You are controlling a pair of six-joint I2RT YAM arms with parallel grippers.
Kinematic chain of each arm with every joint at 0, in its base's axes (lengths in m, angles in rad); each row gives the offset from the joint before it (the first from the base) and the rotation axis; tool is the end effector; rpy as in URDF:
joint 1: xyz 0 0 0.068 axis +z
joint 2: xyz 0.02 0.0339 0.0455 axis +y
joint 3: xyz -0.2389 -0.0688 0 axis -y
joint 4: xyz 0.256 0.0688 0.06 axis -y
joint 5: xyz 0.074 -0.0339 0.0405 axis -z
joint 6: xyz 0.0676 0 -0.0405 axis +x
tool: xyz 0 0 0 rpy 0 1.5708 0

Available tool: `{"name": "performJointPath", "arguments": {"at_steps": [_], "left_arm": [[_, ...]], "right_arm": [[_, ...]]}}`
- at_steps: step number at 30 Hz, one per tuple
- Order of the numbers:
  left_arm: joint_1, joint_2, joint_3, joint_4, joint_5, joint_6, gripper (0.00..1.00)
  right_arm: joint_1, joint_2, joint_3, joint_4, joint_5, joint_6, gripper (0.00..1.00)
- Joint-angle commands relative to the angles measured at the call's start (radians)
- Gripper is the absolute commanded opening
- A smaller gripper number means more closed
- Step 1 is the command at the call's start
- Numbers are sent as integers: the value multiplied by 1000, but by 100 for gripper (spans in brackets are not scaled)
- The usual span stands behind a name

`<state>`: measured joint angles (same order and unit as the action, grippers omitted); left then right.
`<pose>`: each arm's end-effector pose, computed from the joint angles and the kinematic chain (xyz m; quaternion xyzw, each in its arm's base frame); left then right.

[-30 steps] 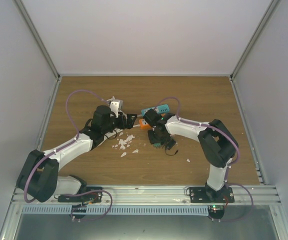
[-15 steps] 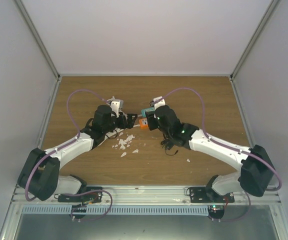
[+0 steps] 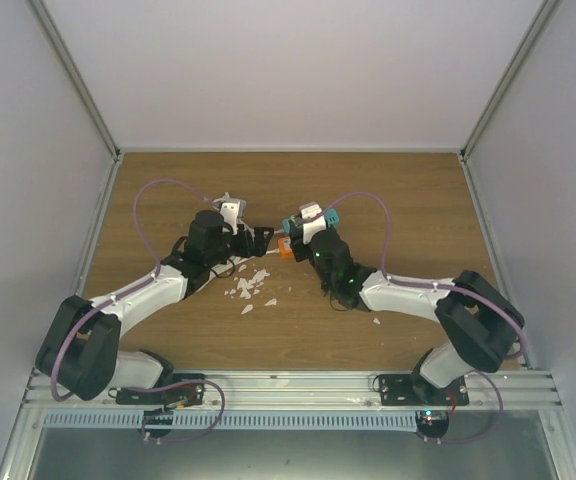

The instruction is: Insert the plug

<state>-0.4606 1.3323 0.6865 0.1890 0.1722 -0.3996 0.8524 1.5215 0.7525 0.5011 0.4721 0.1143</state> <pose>0.2907 -0.1572 0.1775 0.0712 0.8439 -0.2860 0.4483 0.2623 0.2533 0.1817 -0.1466 0.7723 0.1093 0.6084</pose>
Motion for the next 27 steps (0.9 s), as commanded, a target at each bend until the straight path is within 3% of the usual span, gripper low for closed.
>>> {"name": "performJointPath", "arguments": {"at_steps": [1, 14, 27], "left_arm": [[-7, 14, 22, 20, -12, 7, 99], [-7, 33, 27, 24, 8, 5, 99], [-11, 88, 39, 28, 19, 4, 99]], "right_arm": [[-11, 53, -18, 257, 32, -45, 0], [-64, 209, 42, 240, -22, 16, 0], [-191, 320, 220, 20, -180, 6, 0]]}}
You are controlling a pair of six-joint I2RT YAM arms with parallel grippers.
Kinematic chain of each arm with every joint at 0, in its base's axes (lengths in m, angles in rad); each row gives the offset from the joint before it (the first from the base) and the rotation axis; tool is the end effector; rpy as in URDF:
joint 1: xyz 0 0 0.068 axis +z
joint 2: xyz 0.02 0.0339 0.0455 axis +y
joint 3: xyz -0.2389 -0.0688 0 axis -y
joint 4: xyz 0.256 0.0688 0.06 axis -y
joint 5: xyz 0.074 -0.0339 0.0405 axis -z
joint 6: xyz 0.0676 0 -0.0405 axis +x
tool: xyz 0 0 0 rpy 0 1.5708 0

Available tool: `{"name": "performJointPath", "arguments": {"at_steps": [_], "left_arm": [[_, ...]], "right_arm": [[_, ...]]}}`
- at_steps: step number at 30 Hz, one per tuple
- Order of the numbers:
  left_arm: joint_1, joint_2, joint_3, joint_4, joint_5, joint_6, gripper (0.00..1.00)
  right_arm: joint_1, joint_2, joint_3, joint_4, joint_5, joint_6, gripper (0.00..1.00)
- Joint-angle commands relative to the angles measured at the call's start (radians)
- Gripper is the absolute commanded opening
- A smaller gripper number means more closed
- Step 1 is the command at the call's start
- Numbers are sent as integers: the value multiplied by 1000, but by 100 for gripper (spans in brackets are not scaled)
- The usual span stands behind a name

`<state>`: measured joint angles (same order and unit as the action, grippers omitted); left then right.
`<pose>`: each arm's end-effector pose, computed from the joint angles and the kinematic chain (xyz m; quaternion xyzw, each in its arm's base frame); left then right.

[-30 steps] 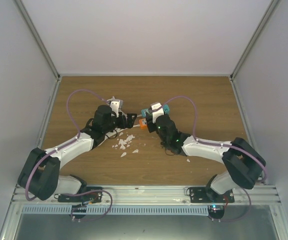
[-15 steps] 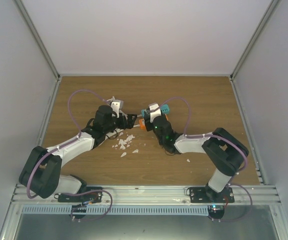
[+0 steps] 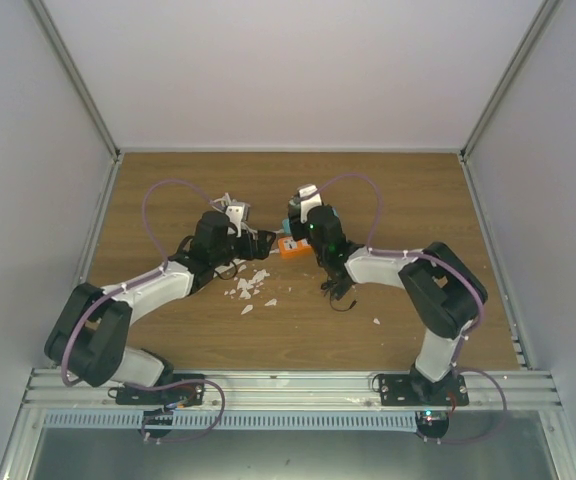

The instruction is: Insert the plug

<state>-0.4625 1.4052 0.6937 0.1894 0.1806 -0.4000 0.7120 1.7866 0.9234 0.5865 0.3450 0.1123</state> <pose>0.2948 -0.1605 0.1573 0.0721 0.8603 -0.2793 0.4203 0.3295 0.2542 0.1537 -0.1333 0.7815 0.1124 0.5990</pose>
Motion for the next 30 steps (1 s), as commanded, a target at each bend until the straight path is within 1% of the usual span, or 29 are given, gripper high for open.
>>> {"name": "performJointPath", "arguments": {"at_steps": [1, 6, 21, 30], "left_arm": [[-10, 18, 33, 28, 10, 4, 99], [-11, 29, 36, 30, 8, 4, 99], [-30, 73, 57, 22, 3, 15, 99], [-36, 79, 64, 19, 1, 18, 99]], "right_arm": [[-64, 66, 60, -73, -63, 14, 1], [-109, 118, 113, -116, -95, 30, 0], [-150, 262, 289, -270, -91, 87, 0], [-187, 270, 296, -291, -118, 107, 1]]}}
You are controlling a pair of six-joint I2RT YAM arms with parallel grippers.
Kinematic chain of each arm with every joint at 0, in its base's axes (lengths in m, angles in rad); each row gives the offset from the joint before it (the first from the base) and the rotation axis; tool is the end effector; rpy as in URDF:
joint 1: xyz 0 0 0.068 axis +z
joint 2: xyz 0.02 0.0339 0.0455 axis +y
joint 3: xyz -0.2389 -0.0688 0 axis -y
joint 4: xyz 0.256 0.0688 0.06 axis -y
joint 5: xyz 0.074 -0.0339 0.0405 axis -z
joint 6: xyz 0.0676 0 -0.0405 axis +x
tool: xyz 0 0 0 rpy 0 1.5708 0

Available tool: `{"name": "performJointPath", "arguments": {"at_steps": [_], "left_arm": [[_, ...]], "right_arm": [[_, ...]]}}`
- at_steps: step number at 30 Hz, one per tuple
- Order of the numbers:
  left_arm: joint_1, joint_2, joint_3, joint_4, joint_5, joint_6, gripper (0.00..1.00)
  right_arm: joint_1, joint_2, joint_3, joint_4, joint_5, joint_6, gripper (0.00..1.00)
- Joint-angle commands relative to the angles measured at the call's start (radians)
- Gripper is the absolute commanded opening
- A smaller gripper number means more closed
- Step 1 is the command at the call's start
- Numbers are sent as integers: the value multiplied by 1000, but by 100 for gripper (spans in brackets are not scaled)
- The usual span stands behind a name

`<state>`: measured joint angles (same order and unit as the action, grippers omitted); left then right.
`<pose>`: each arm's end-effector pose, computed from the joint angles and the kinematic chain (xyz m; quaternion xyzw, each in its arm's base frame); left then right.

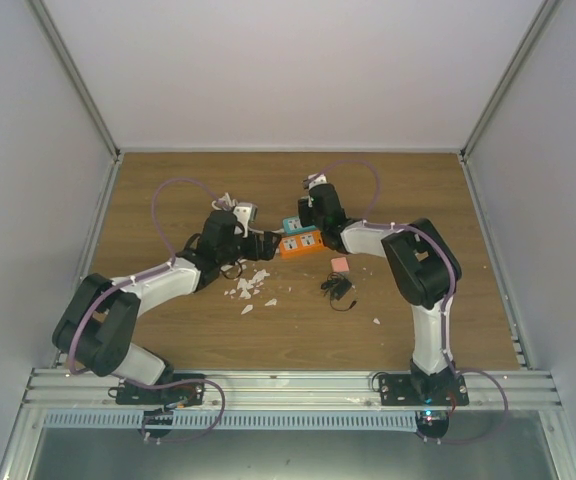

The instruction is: Insert the plug

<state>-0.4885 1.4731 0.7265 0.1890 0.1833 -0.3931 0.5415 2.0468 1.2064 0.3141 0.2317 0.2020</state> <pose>0.2985 -0.1726 0.1471 0.0859 0.8676 -0.2785 0.4028 0.4072 0.2268 0.1050 -0.0886 0.8583 0.0866 0.4980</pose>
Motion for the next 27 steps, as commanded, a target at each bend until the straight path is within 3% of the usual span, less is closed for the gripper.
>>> {"name": "performJointPath", "arguments": {"at_steps": [1, 27], "left_arm": [[-10, 13, 31, 20, -1, 12, 99], [-21, 34, 44, 9, -14, 20, 99]], "right_arm": [[-18, 3, 7, -14, -12, 18, 1], [-20, -63, -207, 118, -57, 67, 1]]}}
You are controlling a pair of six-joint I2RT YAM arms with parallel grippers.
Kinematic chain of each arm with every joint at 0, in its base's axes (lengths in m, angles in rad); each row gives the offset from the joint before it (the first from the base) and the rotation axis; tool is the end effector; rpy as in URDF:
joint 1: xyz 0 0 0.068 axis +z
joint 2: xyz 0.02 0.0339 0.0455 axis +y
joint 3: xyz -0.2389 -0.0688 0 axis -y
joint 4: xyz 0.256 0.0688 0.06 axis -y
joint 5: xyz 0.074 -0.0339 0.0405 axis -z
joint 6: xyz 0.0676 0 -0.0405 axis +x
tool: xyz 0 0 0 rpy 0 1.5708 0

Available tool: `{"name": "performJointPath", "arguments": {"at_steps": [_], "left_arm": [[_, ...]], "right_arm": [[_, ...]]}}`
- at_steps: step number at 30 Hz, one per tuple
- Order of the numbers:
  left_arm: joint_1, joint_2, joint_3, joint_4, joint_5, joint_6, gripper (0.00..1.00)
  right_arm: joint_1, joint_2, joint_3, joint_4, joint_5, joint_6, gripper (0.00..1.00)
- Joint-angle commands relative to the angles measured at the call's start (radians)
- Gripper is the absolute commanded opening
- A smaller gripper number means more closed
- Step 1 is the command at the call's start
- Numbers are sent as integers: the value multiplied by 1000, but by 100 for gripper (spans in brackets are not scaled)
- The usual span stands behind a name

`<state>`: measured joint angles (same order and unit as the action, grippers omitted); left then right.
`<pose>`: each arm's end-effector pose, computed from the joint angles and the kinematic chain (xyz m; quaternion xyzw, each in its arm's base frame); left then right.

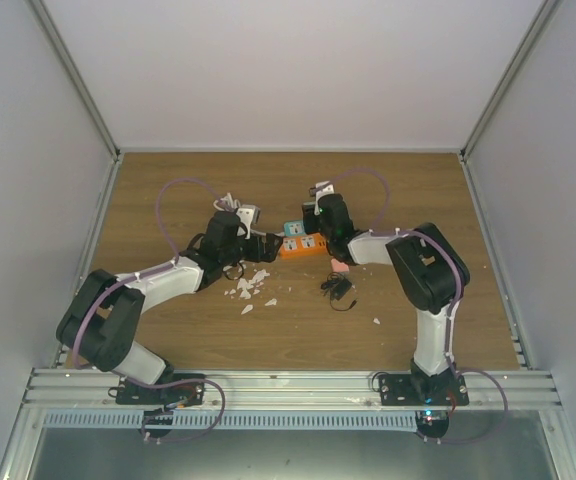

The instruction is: Insert the plug

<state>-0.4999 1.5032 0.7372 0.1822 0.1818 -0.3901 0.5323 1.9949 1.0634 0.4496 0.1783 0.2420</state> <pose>0.2988 -0.1771 0.1402 0.0911 0.8734 -0.2752 0.3914 0.3884 0.2149 0.0965 -0.0776 0.8497 0.1243 0.5065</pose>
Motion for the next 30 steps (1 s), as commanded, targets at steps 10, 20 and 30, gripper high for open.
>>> {"name": "performJointPath", "arguments": {"at_steps": [10, 20, 30], "left_arm": [[-13, -9, 31, 7, -14, 16, 99], [-16, -29, 28, 0, -15, 16, 99], [-16, -26, 29, 0, -15, 16, 99]], "right_arm": [[29, -72, -270, 208, 65, 102, 0], [136, 13, -426, 533, 222, 102, 0], [215, 120, -418, 625, 327, 58, 0]]}}
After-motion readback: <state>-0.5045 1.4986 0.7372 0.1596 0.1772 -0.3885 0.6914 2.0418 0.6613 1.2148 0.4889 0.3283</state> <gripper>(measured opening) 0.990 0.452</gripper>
